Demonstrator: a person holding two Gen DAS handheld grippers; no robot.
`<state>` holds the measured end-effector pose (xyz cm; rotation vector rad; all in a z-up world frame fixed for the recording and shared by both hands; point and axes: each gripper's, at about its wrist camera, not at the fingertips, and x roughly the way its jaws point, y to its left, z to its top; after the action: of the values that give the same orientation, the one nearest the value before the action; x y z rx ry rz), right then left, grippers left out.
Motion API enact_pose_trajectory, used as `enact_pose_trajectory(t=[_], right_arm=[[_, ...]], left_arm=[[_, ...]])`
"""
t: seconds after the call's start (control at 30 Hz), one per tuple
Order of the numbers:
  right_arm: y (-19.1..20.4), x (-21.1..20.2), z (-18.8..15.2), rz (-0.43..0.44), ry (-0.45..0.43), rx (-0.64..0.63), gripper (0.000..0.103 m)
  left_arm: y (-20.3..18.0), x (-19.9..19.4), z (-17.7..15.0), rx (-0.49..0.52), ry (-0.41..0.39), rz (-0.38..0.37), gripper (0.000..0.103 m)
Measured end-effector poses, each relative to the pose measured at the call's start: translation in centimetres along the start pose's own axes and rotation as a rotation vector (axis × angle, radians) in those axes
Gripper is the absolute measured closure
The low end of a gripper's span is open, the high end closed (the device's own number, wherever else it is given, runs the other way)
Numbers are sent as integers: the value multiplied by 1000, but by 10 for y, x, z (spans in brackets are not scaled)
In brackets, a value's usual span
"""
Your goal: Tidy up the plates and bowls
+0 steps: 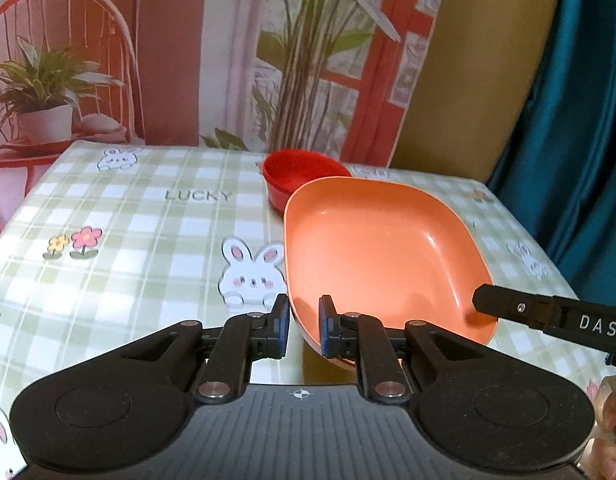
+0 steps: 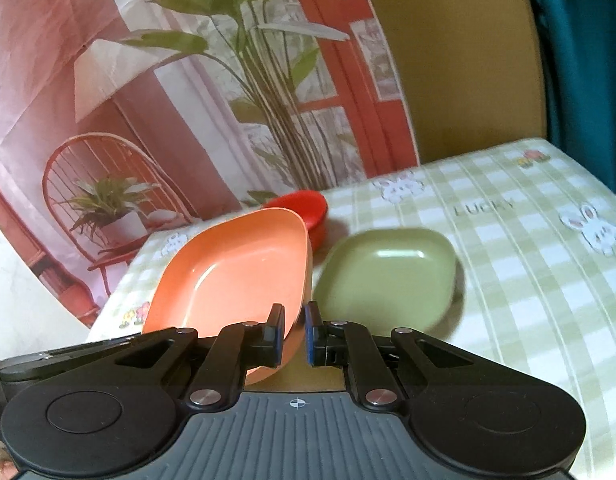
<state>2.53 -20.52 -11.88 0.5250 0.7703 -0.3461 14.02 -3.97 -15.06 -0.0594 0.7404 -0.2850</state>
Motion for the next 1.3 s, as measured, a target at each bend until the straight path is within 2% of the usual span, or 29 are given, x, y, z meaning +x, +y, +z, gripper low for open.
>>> enact_pose_trajectory(t=[0.17,0.4,0.7,1.13,1.3], right_arm=[[-13,-10,-29,-14,41,63,93],[-30,-20,-48,-16,80,153,93],[-32,-31,-50,-25,76,138,93],[-41,-14,-61,-30,125,163,93],[-43,-7,-62,-40,133,168,93]], left_arm=[[-4,-3,-14,-3,44,-14,86],[-6,-7,-22,-21,71,-43,86],[-10,-1,-33,-20,109,-28,86],[-18,11,-36,97,83,8,86],[-14,18,-37,90,93,2,86]])
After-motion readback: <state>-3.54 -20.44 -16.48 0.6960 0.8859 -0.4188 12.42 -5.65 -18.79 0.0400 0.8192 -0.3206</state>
